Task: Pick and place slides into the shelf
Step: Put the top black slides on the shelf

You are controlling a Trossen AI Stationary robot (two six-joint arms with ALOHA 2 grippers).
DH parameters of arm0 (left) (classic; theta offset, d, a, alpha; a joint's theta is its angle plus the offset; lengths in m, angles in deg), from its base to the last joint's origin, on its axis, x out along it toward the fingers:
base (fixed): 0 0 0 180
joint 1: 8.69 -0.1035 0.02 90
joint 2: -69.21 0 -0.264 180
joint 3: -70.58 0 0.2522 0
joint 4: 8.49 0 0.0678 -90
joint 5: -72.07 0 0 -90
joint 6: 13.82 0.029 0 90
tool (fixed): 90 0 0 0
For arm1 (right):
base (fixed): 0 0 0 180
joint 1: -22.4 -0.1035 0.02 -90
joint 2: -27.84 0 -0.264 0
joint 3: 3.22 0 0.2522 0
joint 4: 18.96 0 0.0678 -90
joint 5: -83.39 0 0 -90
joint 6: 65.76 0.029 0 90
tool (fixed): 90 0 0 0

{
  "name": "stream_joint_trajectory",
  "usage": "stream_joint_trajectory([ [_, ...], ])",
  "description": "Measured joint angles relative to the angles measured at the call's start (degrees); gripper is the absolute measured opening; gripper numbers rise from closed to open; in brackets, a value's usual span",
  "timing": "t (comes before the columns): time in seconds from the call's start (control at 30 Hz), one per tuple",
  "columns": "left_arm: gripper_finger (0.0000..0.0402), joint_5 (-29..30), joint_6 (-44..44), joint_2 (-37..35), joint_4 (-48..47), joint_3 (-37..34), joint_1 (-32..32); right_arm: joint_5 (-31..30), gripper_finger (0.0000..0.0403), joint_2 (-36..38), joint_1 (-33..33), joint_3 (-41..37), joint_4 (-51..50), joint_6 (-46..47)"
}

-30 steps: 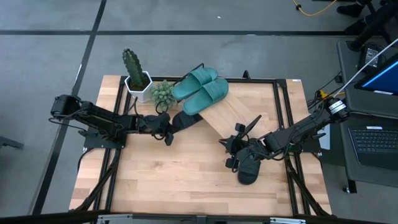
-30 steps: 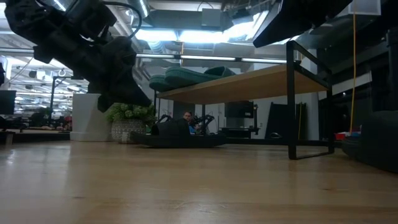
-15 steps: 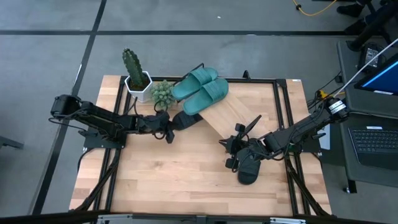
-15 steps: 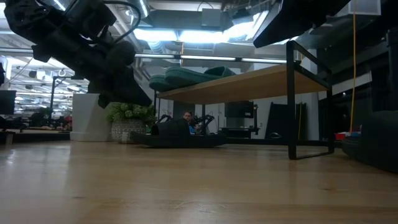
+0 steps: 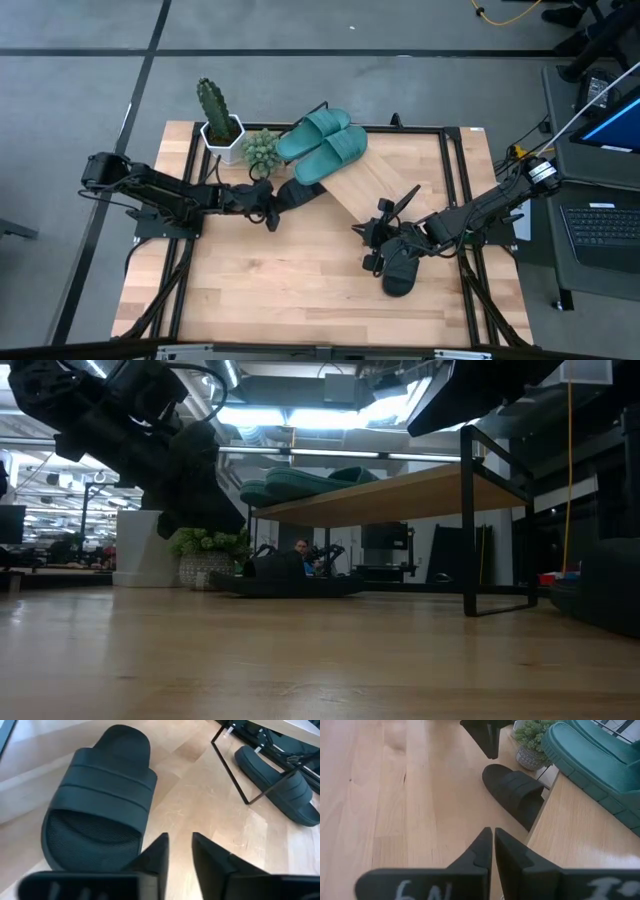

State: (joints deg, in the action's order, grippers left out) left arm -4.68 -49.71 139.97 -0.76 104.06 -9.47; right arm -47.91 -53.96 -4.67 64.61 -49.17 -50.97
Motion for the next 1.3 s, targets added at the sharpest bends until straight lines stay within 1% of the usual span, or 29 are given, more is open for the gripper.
stream_joint_trajectory([
  [0.27, 0.0181, -0.7, 0.02, 0.0, -1.49, 0.04, -0.01, 1.07, 0.0023, 0.0, 0.0, 0.0, 0.41, -0.12],
  [0.37, 0.0211, -0.74, 0.03, 0.0, -3.17, 0.04, 0.13, 1.07, 0.0023, 0.0, 0.0, 0.0, 0.39, -0.17],
  [0.47, 0.0229, -0.74, 0.03, 0.0, -3.29, 0.04, 0.48, 1.07, 0.0023, 0.0, 0.0, 0.0, 0.42, -0.17],
  [0.7, 0.0234, -0.72, -0.14, 0.0, -2.81, 0.04, 0.48, 1.06, 0.0023, 0.0, 0.0, 0.0, 0.4, -0.11],
  [0.87, 0.0232, -0.72, -5.65, 0.14, -2.47, 0.04, 0.48, 1.05, 0.0023, 0.0, 0.0, 0.0, 0.41, -0.09],
  [1.07, 0.0232, -0.72, -9.8, 3.43, -1.24, 0.04, -0.95, 1.05, 0.0023, 0.0, 0.0, 0.0, 0.43, -0.22],
  [1.3, 0.023, -0.73, -10.31, 7.26, 5.16, 0.04, -3.39, 1.05, 0.0023, 0.0, 0.0, 0.0, 0.59, -0.09],
])
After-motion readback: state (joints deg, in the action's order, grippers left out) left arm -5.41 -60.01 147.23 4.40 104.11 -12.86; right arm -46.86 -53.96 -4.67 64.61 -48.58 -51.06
